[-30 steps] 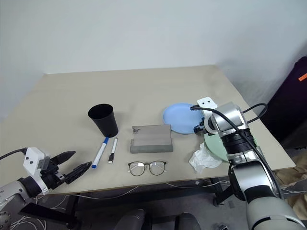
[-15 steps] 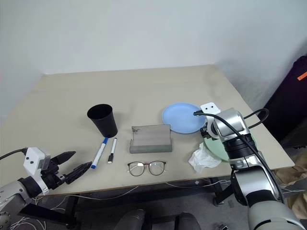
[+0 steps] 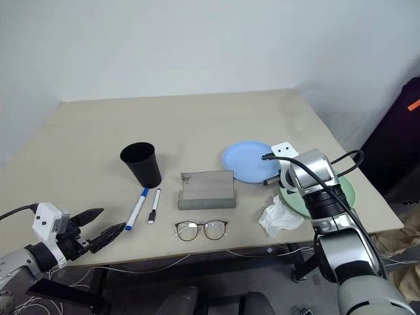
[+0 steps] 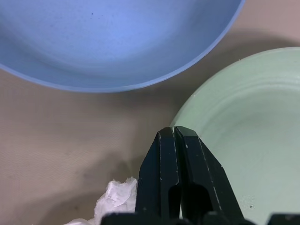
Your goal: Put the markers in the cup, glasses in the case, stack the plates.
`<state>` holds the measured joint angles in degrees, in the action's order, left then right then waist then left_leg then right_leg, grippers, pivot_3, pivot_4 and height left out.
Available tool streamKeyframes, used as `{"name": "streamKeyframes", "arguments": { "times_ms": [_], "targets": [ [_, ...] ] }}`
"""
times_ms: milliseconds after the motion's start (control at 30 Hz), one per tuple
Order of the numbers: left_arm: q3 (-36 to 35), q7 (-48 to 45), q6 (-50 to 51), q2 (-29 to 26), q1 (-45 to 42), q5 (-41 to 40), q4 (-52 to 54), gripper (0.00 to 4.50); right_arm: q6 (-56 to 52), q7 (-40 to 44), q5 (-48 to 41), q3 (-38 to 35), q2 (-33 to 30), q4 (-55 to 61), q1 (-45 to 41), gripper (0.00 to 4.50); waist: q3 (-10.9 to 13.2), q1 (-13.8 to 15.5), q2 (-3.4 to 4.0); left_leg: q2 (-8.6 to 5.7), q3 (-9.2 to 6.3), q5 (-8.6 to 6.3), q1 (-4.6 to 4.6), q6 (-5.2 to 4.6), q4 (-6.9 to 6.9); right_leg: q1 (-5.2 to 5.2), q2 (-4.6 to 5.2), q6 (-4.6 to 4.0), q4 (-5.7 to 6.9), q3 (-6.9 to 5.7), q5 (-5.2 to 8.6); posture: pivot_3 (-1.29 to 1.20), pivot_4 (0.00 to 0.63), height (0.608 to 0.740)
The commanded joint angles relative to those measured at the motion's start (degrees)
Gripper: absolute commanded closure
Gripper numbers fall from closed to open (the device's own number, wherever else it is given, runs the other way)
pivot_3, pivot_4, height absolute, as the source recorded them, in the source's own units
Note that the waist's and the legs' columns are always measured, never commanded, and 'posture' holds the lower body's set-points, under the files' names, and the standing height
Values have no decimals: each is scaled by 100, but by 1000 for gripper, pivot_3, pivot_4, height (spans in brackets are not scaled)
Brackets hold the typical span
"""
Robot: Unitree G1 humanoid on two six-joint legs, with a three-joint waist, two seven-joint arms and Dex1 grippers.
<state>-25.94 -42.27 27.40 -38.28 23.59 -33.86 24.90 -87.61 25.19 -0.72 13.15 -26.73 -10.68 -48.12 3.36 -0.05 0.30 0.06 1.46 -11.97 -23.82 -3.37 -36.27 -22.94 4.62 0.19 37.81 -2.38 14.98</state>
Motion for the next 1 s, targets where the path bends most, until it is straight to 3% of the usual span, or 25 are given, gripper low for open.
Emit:
{"name": "streamKeyframes", "arguments": {
  "times_ms": [33,67,167,367,767,1000],
  "targets": [
    [-111,15,-49,-7,-49,-25,191,0,40,-122,-73,-83,-33,35,-133,4469,0,0,0,0,1,0,0,0,0,0,0,0,0,0,0,0,0,740],
    [-109,15,-49,-8,-48,-23,190,0,70,-119,-67,-62,-54,62,-143,4469,0,0,0,0,1,0,0,0,0,0,0,0,0,0,0,0,0,740],
    [-92,13,-53,-8,-55,-13,178,0,104,-120,-59,-65,-70,111,-200,3886,0,-1,0,0,1,0,0,0,0,-1,0,0,0,0,0,0,0,740],
    [-76,3,-43,-12,-63,-15,164,0,-125,-146,-130,-87,50,193,-249,1888,0,-1,0,1,1,0,0,0,1,-2,-1,0,0,1,0,0,0,740],
    [-104,15,-51,1,-17,-15,183,0,50,-412,-118,-74,136,65,114,1888,1,-1,2,1,4,0,-1,0,1,-5,0,0,2,4,0,0,0,740],
    [-172,-55,-63,6,-21,-126,197,0,152,-530,-126,-105,164,-1,105,4188,-4,-7,-6,4,5,0,-1,0,2,-5,-3,-1,1,5,-1,0,0,740]
  ]
}}
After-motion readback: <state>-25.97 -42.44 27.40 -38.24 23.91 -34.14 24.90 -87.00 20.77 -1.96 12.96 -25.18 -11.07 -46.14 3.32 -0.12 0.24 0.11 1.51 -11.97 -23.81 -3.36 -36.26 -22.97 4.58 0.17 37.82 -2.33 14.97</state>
